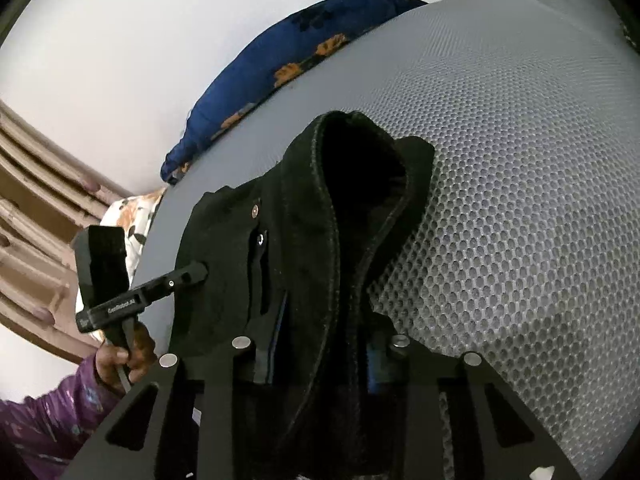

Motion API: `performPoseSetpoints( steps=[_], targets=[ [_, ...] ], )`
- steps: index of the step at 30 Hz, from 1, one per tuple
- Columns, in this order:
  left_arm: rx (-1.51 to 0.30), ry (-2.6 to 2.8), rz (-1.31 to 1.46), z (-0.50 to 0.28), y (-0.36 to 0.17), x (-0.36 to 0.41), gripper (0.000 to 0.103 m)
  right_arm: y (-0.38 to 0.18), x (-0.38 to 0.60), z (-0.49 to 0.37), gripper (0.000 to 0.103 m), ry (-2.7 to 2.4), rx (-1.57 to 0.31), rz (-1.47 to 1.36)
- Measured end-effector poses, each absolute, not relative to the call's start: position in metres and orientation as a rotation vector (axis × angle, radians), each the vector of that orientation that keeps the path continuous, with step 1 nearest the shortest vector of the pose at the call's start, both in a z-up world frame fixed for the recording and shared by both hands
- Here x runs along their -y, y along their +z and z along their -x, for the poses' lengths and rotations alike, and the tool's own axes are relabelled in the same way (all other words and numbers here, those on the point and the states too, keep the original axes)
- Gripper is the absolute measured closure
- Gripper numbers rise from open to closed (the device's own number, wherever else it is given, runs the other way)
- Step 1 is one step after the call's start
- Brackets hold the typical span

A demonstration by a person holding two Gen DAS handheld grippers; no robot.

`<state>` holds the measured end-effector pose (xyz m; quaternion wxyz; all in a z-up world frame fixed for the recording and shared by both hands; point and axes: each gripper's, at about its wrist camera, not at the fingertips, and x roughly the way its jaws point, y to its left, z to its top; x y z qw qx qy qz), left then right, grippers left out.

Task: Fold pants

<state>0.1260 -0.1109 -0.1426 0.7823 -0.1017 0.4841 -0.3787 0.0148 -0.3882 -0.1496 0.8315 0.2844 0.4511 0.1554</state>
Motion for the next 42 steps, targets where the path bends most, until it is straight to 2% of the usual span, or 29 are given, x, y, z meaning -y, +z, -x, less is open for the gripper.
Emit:
performPoseSetpoints(
  steps=[18, 42],
  targets=[
    [-0.979, -0.705, 0.250, -0.109, -0.115, 0.047, 0.086, -0.134, 0.368, -0.007, 0.078, 0.392, -0.900, -0.657],
    [-0.826, -0.465, 0.163, -0.187, -0.066, -0.056, 0.086, -0.104, 0.237, -0.127, 0.078, 0.592, -0.917, -0.563]
  ],
)
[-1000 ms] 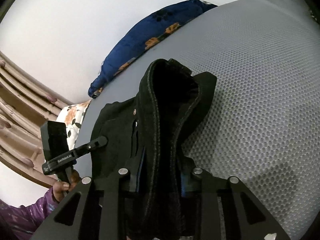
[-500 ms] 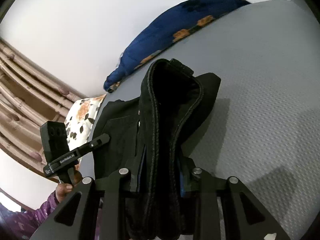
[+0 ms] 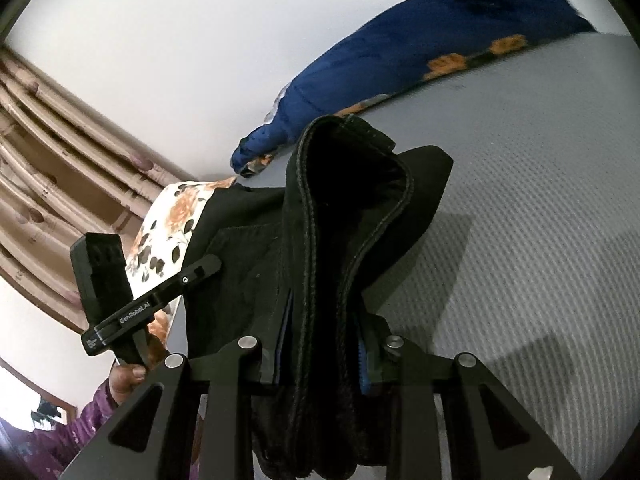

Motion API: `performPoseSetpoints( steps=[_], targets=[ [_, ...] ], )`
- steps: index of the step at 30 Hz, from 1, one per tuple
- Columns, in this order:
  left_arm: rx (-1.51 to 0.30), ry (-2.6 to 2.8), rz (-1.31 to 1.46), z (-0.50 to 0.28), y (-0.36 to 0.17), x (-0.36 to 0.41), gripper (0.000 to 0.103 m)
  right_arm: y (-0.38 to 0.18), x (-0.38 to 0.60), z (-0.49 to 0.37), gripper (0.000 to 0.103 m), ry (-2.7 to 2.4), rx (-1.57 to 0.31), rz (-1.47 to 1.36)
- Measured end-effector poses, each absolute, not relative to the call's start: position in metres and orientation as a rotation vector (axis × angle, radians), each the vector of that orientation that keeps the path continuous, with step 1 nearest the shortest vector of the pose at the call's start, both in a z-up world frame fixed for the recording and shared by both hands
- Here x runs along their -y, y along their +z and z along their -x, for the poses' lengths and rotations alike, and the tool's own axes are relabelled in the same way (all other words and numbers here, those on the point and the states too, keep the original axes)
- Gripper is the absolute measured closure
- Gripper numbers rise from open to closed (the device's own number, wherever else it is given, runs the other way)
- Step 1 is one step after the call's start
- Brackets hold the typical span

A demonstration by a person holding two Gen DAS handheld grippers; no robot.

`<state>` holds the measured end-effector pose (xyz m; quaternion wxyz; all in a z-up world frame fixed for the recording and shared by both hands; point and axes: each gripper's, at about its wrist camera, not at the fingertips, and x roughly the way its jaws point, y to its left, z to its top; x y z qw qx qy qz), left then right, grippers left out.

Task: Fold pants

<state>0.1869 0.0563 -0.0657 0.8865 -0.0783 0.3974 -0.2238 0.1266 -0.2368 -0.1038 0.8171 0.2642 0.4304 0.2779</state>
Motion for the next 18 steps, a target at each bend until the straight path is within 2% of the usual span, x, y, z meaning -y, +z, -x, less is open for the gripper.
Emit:
performPoseSetpoints(
  steps=[18],
  targets=[
    [-0.776, -0.364, 0.143, -0.266, -0.067, -0.107, 0.086, -0.114, 0.189, -0.203, 0.078, 0.659, -0.917, -0.554]
  ],
)
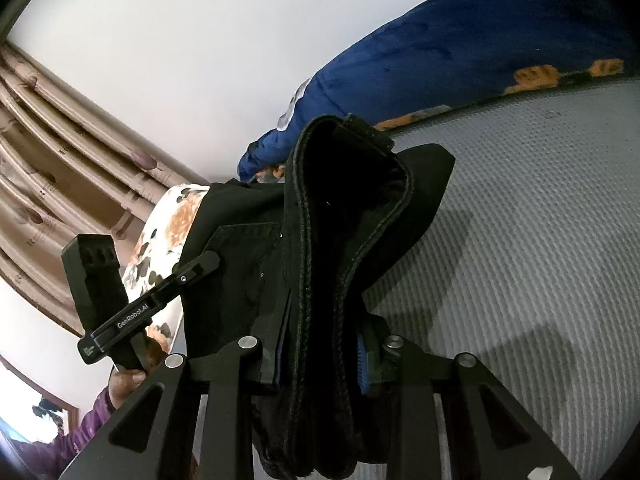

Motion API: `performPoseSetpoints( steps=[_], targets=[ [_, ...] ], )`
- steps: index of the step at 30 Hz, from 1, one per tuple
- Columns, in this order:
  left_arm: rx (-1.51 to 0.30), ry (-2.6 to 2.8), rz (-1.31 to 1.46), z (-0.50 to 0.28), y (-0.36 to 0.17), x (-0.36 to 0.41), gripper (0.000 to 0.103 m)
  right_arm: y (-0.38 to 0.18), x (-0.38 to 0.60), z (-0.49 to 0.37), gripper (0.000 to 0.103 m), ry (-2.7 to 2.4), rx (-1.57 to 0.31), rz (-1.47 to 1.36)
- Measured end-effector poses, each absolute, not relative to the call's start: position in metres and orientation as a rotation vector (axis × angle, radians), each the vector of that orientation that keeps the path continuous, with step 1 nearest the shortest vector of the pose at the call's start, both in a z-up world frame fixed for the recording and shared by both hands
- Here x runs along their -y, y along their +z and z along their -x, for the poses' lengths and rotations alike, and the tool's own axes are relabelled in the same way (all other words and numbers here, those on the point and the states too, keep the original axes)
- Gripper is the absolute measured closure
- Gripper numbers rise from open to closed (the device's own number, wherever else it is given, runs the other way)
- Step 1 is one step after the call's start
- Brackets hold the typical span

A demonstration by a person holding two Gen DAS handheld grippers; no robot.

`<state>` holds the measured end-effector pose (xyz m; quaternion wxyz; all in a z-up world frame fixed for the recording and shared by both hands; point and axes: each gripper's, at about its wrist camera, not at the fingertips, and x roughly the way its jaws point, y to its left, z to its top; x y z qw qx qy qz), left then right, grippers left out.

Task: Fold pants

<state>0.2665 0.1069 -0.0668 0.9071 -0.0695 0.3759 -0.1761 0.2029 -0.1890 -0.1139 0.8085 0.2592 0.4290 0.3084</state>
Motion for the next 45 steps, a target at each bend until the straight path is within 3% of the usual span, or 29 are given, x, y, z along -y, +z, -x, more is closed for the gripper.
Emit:
performPoseSetpoints(
  steps=[35, 39, 45],
  targets=[
    [-0.808, -0.326, 0.127, -0.322, -0.112, -0.125, 0.084, -0.138, 0.179, -0.245, 0.078, 0.634, -0.942, -0.562],
    [-0.820, -0.311, 0.126, -0.323, -0.119, -0.127, 0.081, -0.141, 0.176, -0.245, 0.078, 0.626, -0.943, -0.558],
    [-0.828, -0.261, 0.123, -0.325, -0.126, -0.129, 0.065, -0.145, 0.174, -0.240, 0.076, 0.593, -0.927, -0.525]
  ],
)
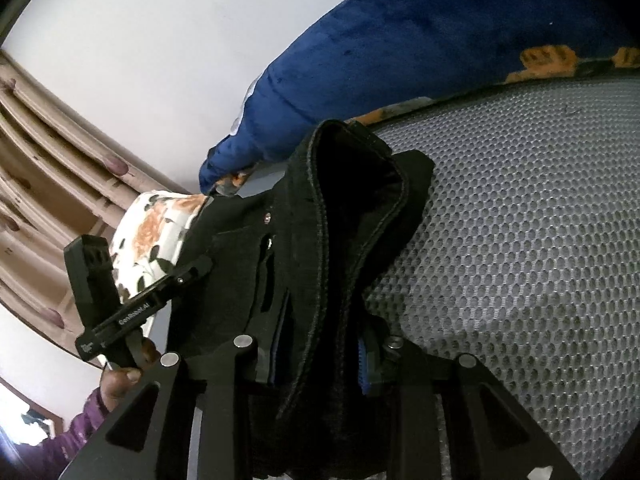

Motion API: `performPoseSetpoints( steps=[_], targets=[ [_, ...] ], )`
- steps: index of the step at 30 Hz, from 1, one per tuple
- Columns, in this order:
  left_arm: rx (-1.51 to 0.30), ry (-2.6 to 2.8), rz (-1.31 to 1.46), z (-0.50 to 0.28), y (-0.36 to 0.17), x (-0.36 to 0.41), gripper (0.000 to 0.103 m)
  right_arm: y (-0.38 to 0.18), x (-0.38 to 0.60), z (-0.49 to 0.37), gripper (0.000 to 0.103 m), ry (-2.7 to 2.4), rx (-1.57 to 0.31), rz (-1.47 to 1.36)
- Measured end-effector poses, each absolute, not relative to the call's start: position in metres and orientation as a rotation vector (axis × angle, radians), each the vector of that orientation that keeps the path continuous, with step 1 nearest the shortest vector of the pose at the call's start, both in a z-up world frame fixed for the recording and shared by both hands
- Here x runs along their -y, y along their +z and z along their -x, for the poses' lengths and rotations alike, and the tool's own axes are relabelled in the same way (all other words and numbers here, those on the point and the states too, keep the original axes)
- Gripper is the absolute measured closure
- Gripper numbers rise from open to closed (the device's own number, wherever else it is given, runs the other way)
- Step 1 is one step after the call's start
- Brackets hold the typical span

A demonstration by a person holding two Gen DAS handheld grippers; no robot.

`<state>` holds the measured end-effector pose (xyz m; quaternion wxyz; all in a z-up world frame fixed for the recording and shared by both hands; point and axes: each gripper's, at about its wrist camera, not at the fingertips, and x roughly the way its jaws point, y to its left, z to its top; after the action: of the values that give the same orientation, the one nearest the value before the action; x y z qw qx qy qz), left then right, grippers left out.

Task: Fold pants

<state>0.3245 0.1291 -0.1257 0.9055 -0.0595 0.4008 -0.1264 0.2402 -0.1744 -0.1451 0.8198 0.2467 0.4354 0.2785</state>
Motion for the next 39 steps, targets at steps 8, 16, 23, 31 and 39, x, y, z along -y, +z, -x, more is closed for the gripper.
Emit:
performPoseSetpoints(
  steps=[8, 16, 23, 31, 39],
  targets=[
    [-0.800, -0.099, 0.023, -0.321, -0.130, -0.130, 0.026, -0.142, 0.161, -0.236, 0.042, 0.425, -0.894, -0.391],
    [-0.784, -0.045, 0.019, -0.313, -0.128, -0.137, 0.022, -0.127, 0.159, -0.223, 0.034, 0.333, -0.761, -0.329],
    [-0.787, -0.034, -0.002, -0.302, -0.124, -0.132, 0.021, -0.095, 0.155, -0.188, 0.023, 0.298, -0.660, -0.284],
    [-0.769, 0.004, 0.001, -0.278, -0.114, -0.128, 0.014, -0.076, 0.126, -0.144, 0.015, 0.345, -0.637, -0.254],
    [-0.738, 0.020, 0.028, -0.250, -0.094, -0.134, 0.012, -0.074, 0.108, -0.116, 0.013, 0.386, -0.664, -0.260]
  ],
)
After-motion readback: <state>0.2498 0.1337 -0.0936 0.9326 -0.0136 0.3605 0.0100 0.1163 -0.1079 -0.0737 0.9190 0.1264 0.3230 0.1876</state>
